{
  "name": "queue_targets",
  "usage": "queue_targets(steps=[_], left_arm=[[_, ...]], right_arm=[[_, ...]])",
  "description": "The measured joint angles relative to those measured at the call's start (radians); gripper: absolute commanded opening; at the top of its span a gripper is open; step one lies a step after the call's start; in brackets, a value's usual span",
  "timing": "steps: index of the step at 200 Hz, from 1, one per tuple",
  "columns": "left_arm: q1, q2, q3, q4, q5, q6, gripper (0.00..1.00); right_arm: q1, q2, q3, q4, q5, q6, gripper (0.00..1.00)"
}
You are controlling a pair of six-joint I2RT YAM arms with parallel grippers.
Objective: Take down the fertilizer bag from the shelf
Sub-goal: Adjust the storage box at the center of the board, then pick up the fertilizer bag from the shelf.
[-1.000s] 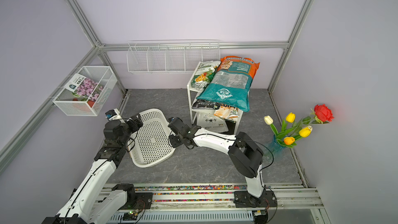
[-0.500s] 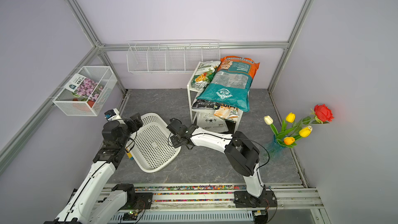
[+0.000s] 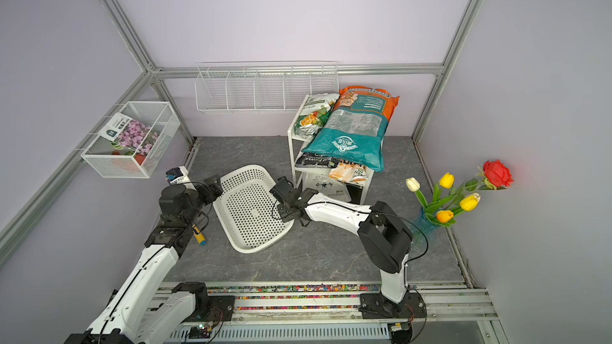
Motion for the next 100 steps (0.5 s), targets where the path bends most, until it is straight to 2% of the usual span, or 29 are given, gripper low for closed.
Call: queue_targets(steps=[45, 100], left_arm=[[0.0, 0.082, 0.047, -0.002, 0.099, 0.003, 0.86], [0.0, 0.242, 0.104, 0.028, 0.299, -0.023, 0.86]], right_arm=[[0.022, -0.082, 0.011, -0.08, 0.129, -0.121, 0.49], [0.078, -0.33, 0.068, -0.147, 0.328, -0.384, 0.5]])
